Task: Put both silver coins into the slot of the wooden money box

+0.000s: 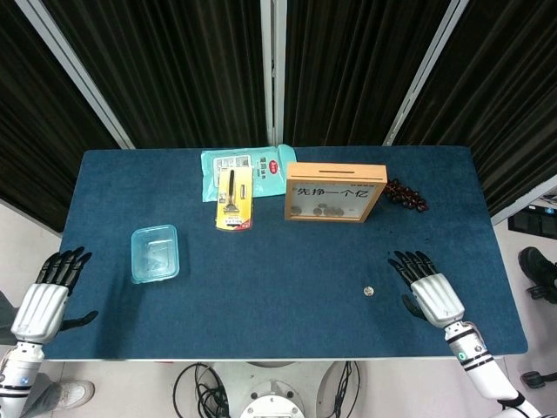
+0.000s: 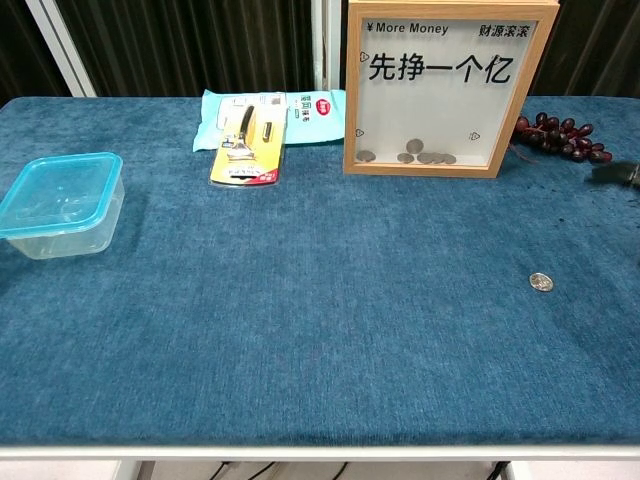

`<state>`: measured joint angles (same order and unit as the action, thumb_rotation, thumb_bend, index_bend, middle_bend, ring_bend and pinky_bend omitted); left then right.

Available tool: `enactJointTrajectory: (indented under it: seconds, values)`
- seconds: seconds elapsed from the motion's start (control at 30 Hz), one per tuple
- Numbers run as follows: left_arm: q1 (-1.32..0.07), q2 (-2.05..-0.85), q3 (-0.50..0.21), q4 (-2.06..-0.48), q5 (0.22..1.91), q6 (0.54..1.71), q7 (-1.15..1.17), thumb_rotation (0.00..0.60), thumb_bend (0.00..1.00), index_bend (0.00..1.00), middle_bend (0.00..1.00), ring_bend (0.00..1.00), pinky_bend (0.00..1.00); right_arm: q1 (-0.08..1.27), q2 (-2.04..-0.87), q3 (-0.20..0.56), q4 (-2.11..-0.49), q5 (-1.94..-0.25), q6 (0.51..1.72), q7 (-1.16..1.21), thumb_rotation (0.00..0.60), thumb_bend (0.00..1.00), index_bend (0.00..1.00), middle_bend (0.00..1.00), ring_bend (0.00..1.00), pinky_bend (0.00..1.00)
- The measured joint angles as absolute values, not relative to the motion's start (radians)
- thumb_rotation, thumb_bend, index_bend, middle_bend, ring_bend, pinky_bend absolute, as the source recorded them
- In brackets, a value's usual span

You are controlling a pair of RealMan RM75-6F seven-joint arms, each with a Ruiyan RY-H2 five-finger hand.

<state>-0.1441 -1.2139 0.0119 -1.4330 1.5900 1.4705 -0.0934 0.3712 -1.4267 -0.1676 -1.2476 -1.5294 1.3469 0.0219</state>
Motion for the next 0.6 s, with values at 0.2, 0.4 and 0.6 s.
enactJointTrajectory:
  seconds: [0.2,0.4,0.6]
  values:
    - [-0.145,-1.213,0.011,-1.429,1.588,1.468,-0.097,0.600,0.05,0.00,0.00,0.00,0.00,0.362,-1.453,-0.162,-1.228,-1.558,1.320,-0.002,0.600,0.39,0.13,0.00,0.00,0.00]
    - [-0.145,-1.218,0.012,-1.420,1.587,1.464,-0.104,0.600,0.05,0.00,0.00,0.00,0.00,0.362,-1.471,-0.148,-1.229,-1.555,1.268,-0.028,0.600,0.39,0.21,0.00,0.00,0.00]
    - [-0.146,-1.217,0.011,-1.414,1.586,1.464,-0.111,0.600,0.05,0.00,0.00,0.00,0.00,0.366,-1.505,-0.127,-1.206,-1.560,1.242,-0.017,0.600,0.39,0.23,0.00,0.00,0.00]
